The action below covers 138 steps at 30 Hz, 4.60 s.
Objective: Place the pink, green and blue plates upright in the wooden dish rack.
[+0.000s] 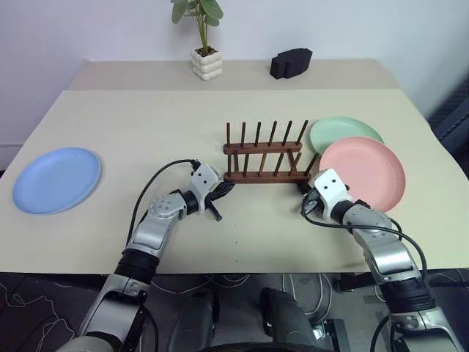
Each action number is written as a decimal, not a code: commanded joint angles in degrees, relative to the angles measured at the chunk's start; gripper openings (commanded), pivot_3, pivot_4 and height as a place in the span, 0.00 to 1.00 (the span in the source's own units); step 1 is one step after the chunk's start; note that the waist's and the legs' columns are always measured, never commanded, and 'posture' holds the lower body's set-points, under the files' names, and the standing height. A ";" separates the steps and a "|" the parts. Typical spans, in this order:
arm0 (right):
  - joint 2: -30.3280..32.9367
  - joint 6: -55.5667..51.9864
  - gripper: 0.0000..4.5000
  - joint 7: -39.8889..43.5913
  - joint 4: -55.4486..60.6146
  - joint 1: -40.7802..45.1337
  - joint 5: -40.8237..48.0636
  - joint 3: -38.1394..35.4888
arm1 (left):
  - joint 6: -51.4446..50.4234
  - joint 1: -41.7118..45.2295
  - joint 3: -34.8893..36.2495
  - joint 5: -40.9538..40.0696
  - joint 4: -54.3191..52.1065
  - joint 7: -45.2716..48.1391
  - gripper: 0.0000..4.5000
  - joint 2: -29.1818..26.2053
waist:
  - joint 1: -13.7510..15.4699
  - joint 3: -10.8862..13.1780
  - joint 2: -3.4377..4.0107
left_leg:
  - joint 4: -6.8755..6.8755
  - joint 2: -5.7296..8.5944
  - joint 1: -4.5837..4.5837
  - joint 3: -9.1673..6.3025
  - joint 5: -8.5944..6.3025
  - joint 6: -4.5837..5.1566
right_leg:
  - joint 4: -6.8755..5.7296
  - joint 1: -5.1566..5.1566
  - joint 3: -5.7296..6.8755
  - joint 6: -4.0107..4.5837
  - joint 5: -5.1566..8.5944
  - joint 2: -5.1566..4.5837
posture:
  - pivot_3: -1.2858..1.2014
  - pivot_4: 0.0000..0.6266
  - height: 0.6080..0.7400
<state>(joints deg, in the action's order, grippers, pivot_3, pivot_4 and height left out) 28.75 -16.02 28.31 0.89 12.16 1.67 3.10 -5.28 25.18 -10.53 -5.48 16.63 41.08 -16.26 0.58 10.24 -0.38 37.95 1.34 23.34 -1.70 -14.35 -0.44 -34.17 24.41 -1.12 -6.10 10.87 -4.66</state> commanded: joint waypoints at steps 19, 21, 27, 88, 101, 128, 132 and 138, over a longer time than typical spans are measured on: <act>9.26 -19.72 0.99 0.19 35.72 -19.34 5.88 -17.20 | -6.39 -6.93 -4.50 -10.58 -17.45 17.11 0.00 -2.21 | 0.13 0.01 0.00 | 0.02 -0.15 0.05 0.00 -0.03 0.03 | 0.09 0.01 0.00 0.00 0.06 -0.08 | 0.52 0.24 0.97; 8.61 -20.08 0.99 -1.28 34.94 -20.28 4.18 -15.36 | -7.53 -6.56 -5.51 -11.31 -17.90 18.21 0.00 -1.64 | 0.07 0.01 0.00 | 0.00 -0.14 0.05 0.00 -0.03 0.04 | 0.08 0.02 0.00 0.00 0.07 -0.06 | 0.52 0.24 0.97; 6.65 -18.50 0.99 -4.76 29.57 -18.56 0.55 -10.88 | -5.96 -5.99 -5.82 -10.93 -16.53 19.91 0.00 -1.59 | -0.02 0.01 0.00 | 0.00 -0.15 0.04 0.02 -0.03 0.04 | 0.08 0.03 0.00 -0.05 0.10 -0.03 | 0.52 0.24 0.97; 3.24 -31.43 0.01 7.44 10.27 20.94 61.72 -26.34 | -5.84 -8.78 1.57 -12.32 -21.88 9.25 0.00 -3.79 | -0.21 0.17 -0.03 | -0.08 -0.18 0.08 0.00 -0.10 0.17 | 0.08 0.11 -0.05 -0.01 0.05 -0.04 | 0.52 0.24 0.97; 2.91 -32.08 0.01 4.70 7.20 21.05 64.33 -26.64 | -7.09 -8.08 0.85 -12.33 -22.91 8.79 0.00 -3.32 | -0.19 0.18 -0.01 | -0.08 -0.18 0.08 0.01 -0.10 0.17 | 0.09 0.10 -0.06 -0.01 0.05 -0.05 | 0.52 0.24 0.97; 0.83 -18.73 0.99 -2.86 4.25 19.86 55.37 -30.50 | -6.81 -8.78 0.45 -11.83 -22.92 8.60 0.00 -2.91 | -0.21 0.19 0.01 | -0.08 -0.17 0.09 0.05 -0.10 0.17 | 0.10 0.11 -0.06 -0.02 0.06 -0.04 | 0.52 0.24 0.97; 5.41 -14.54 0.99 -3.96 6.30 14.87 47.25 -31.51 | -7.03 -8.99 0.44 -11.92 -23.31 8.42 0.00 -2.87 | 0.08 0.19 0.01 | -0.08 -0.16 0.10 0.04 -0.10 0.17 | 0.11 0.11 -0.06 -0.03 0.07 -0.04 | 0.52 0.24 0.97; 13.33 -8.94 0.99 1.28 5.19 5.68 34.04 -26.86 | -7.13 -8.58 0.06 -11.88 -22.82 8.72 0.00 -2.69 | -0.18 0.19 0.01 | -0.08 -0.14 0.12 0.09 -0.10 0.17 | 0.14 0.10 -0.08 -0.03 0.08 -0.06 | 0.52 0.24 0.97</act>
<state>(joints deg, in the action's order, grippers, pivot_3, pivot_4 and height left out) 40.34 -27.41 28.08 5.02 17.87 38.84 -24.81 -13.05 16.11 -10.36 -16.86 -4.71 49.63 -19.24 0.40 10.43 -0.37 37.87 1.19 23.43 -1.58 -14.45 -0.27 -34.03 24.51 -1.22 -6.13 10.95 -4.72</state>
